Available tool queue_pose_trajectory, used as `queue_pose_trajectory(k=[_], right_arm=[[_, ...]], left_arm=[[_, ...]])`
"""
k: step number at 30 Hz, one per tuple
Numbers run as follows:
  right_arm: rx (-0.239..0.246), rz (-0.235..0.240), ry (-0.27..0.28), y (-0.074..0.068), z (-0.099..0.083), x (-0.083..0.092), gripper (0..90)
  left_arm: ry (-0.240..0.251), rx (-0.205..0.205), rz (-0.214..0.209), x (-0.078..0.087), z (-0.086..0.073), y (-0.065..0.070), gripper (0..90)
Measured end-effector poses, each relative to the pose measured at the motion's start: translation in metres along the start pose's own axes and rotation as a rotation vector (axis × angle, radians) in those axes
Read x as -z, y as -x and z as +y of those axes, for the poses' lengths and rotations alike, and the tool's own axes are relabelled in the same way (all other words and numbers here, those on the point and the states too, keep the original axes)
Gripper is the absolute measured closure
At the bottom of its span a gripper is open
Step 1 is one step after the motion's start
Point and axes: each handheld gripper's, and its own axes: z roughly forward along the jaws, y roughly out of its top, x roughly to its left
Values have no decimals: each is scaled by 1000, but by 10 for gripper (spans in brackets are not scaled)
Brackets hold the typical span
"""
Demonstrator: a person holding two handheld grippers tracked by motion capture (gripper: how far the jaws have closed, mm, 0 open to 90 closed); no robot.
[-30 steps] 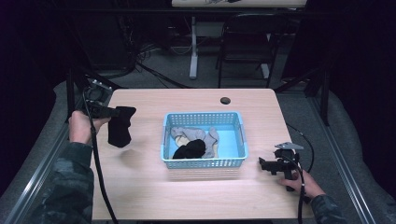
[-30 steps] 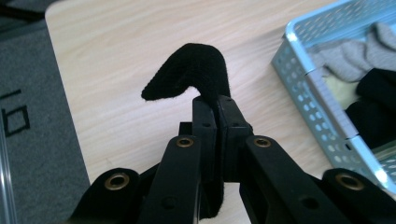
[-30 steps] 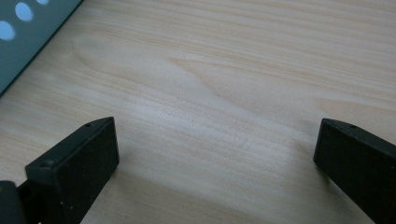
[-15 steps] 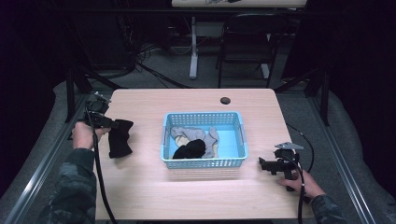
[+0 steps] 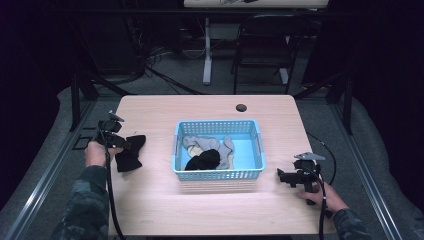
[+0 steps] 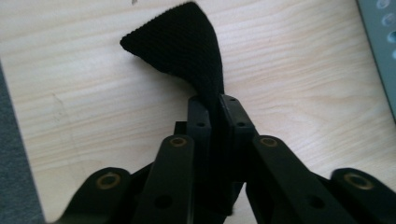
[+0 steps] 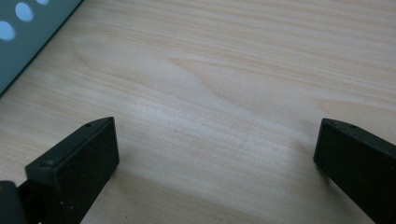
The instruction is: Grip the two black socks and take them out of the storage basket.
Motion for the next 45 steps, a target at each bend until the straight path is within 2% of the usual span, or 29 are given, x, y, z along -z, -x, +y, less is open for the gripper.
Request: queue_pose_trajectory(k=[4, 6, 12, 17, 23, 28, 32, 33, 34, 37, 43, 44, 45], right_arm=[[0, 0, 0, 0, 0, 0, 0], [0, 0, 0, 0, 0, 0, 0], [0, 0, 0, 0, 0, 0, 0], [0, 0, 0, 0, 0, 0, 0], [0, 0, 1, 0, 0, 0, 0], [0, 0, 0, 0, 0, 0, 0], [0, 0, 0, 0, 0, 0, 0], [0, 0, 0, 0, 0, 0, 0], [0, 0, 0, 0, 0, 0, 0], [-1, 0, 0, 0, 0, 0, 0], [0, 0, 0, 0, 0, 0, 0], [0, 0, 0, 0, 0, 0, 0], [0, 0, 0, 0, 0, 0, 0]], left_arm=[[0, 25, -23, -6, -4, -2, 738], [6, 21, -25, -4, -4, -2, 688], [25, 14, 18, 9, -8, 0, 339], [67, -6, 49, 24, -13, 3, 167], [109, -44, 61, 44, -13, 12, 83], [146, -88, 64, 59, -8, 26, 15], [174, -134, 57, 70, -1, 45, 0], [174, -134, 57, 70, -1, 45, 0], [189, -165, 45, 75, 2, 55, 0], [207, -210, 41, 81, 8, 70, 0], [233, -279, 21, 86, 17, 98, 0], [233, -279, 21, 86, 17, 98, 0], [232, -303, 14, 86, 20, 107, 0]])
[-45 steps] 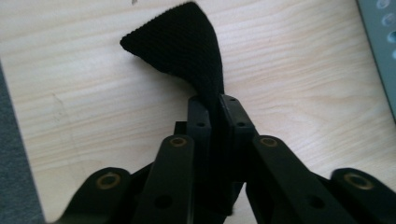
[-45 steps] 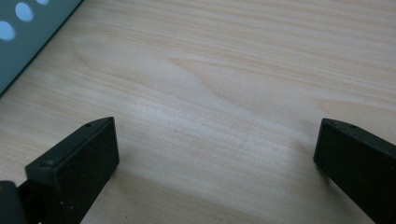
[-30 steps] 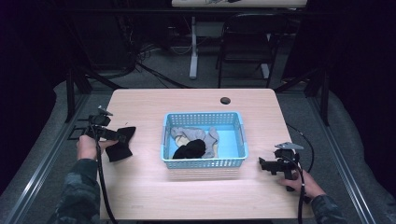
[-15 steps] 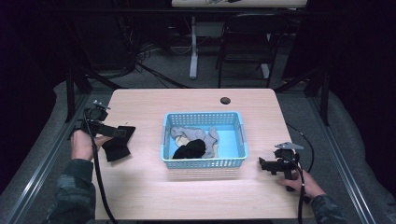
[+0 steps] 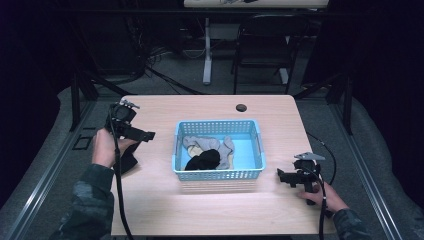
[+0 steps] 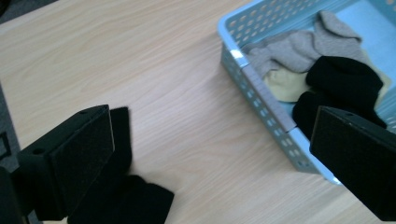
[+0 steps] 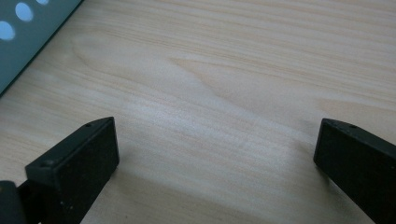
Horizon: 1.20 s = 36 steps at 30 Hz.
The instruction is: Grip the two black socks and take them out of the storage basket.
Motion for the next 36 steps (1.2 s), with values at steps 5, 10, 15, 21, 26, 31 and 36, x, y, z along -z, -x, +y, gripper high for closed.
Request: queue_pose_trajectory(k=[5, 10, 15, 21, 26, 31, 36], right_arm=[[0, 0, 0, 0, 0, 0, 0], [0, 0, 0, 0, 0, 0, 0], [0, 0, -1, 0, 0, 0, 0], [0, 1, -1, 0, 0, 0, 0], [0, 2, 0, 0, 0, 0, 0], [1, 2, -1, 0, 0, 0, 0], [1, 1, -1, 0, 0, 0, 0]], left_arm=[[-17, -45, -26, -9, 13, 19, 0], [-27, -82, -56, -21, 23, 37, 0], [-71, -113, -89, -38, 31, 49, 0], [-106, -148, -120, -57, 33, 66, 0], [-137, -170, -129, -72, 31, 78, 0], [-153, -180, -155, -81, 30, 88, 0], [-186, -198, -200, -95, 29, 106, 0]])
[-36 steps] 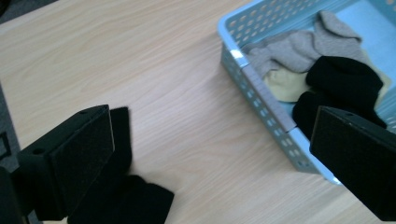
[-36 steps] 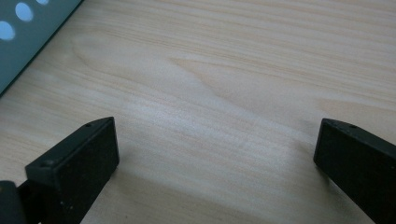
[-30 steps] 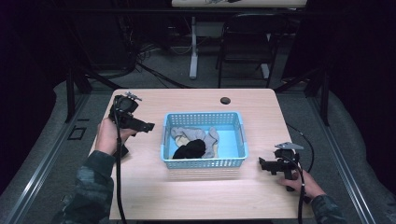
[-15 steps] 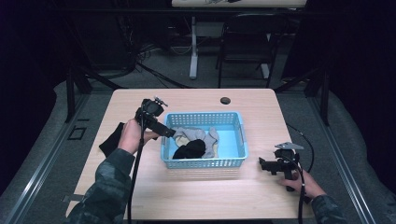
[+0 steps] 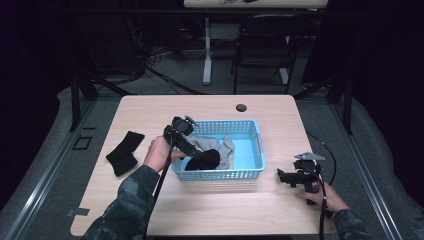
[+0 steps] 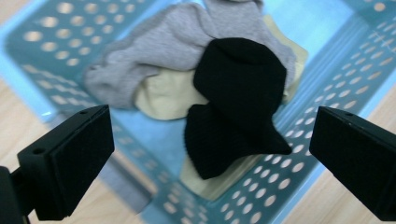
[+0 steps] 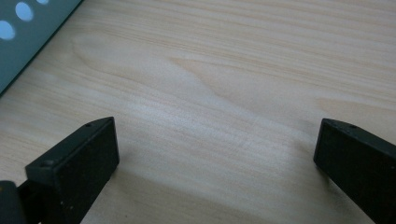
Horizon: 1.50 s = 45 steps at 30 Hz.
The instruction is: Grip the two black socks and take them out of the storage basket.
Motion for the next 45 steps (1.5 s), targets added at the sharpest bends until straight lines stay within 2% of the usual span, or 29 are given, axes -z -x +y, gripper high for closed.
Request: queue_pose_trajectory(k=[7, 10, 14, 15, 17, 23, 26, 28, 33, 40, 45], right_arm=[[-2, 0, 2, 0, 0, 0, 0], [-2, 0, 2, 0, 0, 0, 0], [-3, 0, 0, 0, 0, 0, 0], [-1, 1, 1, 0, 0, 0, 0], [-3, 0, 0, 0, 0, 0, 0], [-1, 0, 3, 0, 0, 0, 0], [-1, 1, 3, 0, 0, 0, 0], [-3, 0, 1, 0, 0, 0, 0], [-1, 1, 3, 0, 0, 0, 0], [-3, 0, 1, 0, 0, 0, 0], [-2, 1, 2, 0, 0, 0, 0]], left_arm=[[-53, -4, -23, -17, 1, 9, 21], [-76, -8, -13, -23, 0, 10, 121], [-91, 0, -42, -29, -2, 9, 191], [-111, 5, -64, -34, -4, 9, 268], [-130, 13, -66, -37, -5, 9, 315], [-159, 8, -100, -41, -8, 8, 587], [-159, 0, -106, -40, -9, 8, 730], [-151, -10, -105, -39, -10, 8, 785], [-145, -26, -105, -36, -11, 6, 813], [-118, -40, -81, -26, -10, 7, 821], [-76, -58, -55, -13, -7, 7, 821]])
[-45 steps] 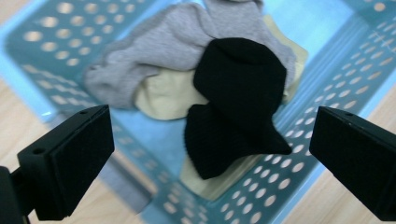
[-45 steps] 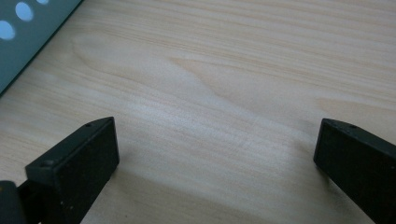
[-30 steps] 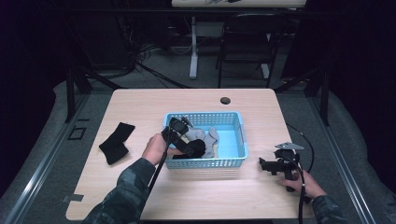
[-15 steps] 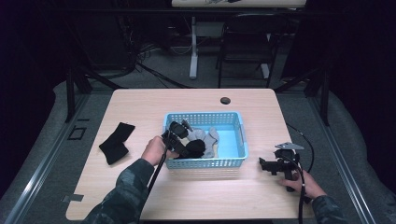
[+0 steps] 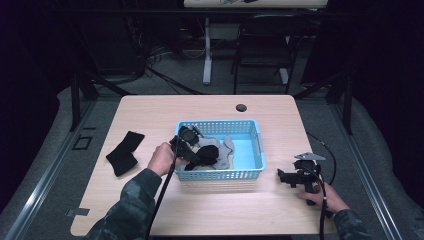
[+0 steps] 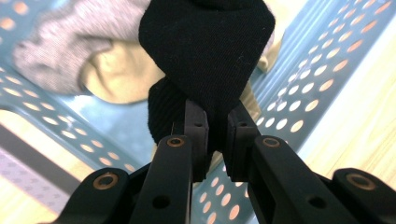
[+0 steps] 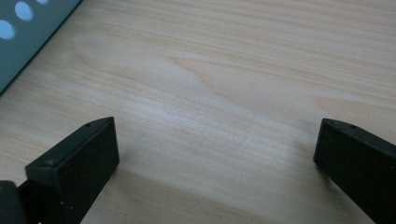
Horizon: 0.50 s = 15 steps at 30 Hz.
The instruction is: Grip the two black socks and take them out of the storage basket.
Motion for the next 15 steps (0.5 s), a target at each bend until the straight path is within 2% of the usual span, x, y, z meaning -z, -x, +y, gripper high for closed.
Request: queue_pose_trajectory(k=[6, 10, 15], right_arm=[[0, -1, 1, 0, 0, 0, 0], [-1, -1, -1, 0, 0, 0, 0], [-1, -1, 0, 0, 0, 0, 0]], left_arm=[[33, -9, 15, 17, 7, -1, 821], [64, -18, 31, 32, 12, -1, 821], [79, -38, 47, 52, 19, 1, 821]])
